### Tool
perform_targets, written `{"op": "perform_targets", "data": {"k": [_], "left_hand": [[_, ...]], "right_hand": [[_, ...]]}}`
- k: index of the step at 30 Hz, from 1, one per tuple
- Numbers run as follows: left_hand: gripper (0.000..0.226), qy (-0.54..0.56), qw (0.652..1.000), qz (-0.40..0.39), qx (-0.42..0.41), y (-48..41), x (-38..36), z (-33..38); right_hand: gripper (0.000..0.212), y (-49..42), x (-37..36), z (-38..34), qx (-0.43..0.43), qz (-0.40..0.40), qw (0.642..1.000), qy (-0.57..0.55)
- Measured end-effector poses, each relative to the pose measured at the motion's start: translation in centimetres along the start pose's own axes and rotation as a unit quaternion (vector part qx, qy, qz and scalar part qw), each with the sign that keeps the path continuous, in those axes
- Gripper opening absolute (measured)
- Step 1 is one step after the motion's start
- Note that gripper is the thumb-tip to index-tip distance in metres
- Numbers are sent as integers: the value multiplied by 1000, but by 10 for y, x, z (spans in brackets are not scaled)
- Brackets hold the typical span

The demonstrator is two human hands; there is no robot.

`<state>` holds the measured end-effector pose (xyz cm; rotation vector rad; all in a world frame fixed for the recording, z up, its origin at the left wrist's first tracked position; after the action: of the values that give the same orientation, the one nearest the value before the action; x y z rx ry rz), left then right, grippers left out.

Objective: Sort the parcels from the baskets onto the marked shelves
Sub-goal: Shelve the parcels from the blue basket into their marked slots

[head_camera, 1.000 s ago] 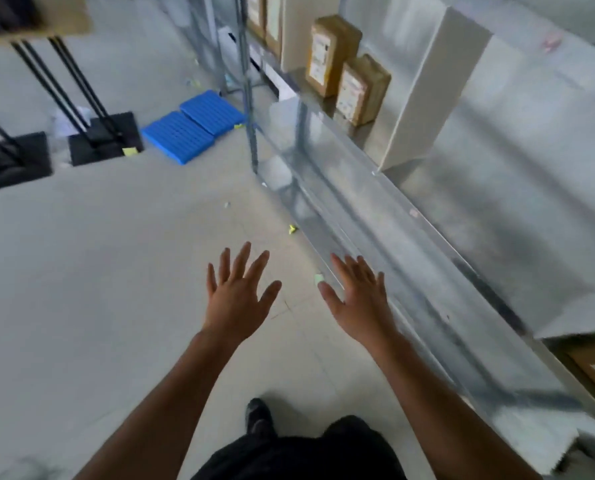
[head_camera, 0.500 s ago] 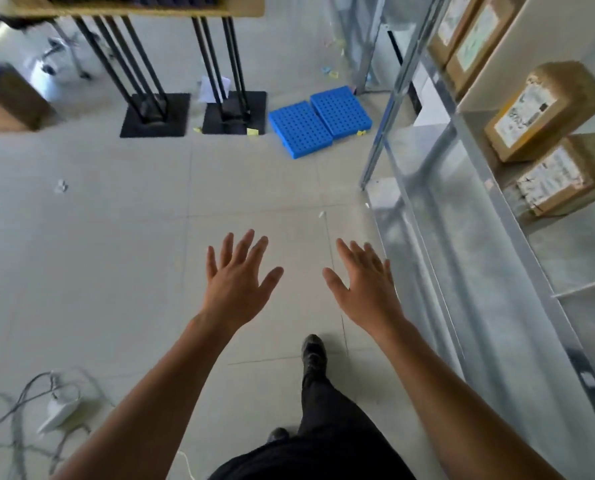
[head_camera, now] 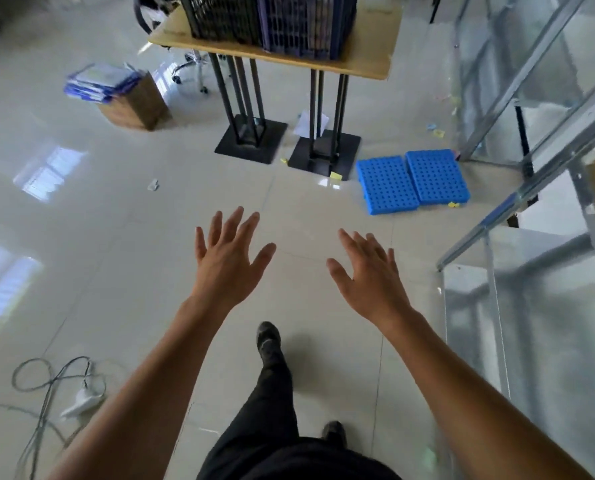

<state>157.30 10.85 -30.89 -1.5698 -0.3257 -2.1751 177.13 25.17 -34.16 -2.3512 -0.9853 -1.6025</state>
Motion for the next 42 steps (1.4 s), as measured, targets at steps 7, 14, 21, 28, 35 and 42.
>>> {"op": "perform_targets", "data": {"k": [7,14,21,28,35,42], "left_hand": [[68,20,999,26,36,-137,21,-96],[69,26,1000,12,9,-276,48,-145],[75,37,999,-2,-13,-398,42,-156],[71,6,999,13,-30,-556,53,-153],[72,-20,998,31,-49,-695,79,-149],[75,3,996,55,-74,-811,85,-157]], "right_hand": [[67,-158,25,-81,16,27,999,25],[67,-280,62,-146,14,61,998,12],[66,-393,83,-161,10,69,997,-18],[69,-550,126,-172,27,82,996,-20],[73,-678,196,-188,43,111,992,-51],[78,-784,239,-207,44,123,990,-54]]}}
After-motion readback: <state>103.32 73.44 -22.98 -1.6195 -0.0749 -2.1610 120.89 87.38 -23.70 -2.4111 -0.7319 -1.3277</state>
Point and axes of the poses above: each hand's wrist, its own y-axis away from the middle knuckle, its own x-axis out of the back of the hand, z = x × y, the point moved 10 cm from there along -y, towards the middle knuckle, and after that the axes turned 11 degrees about -x, right-handed, at the moved point
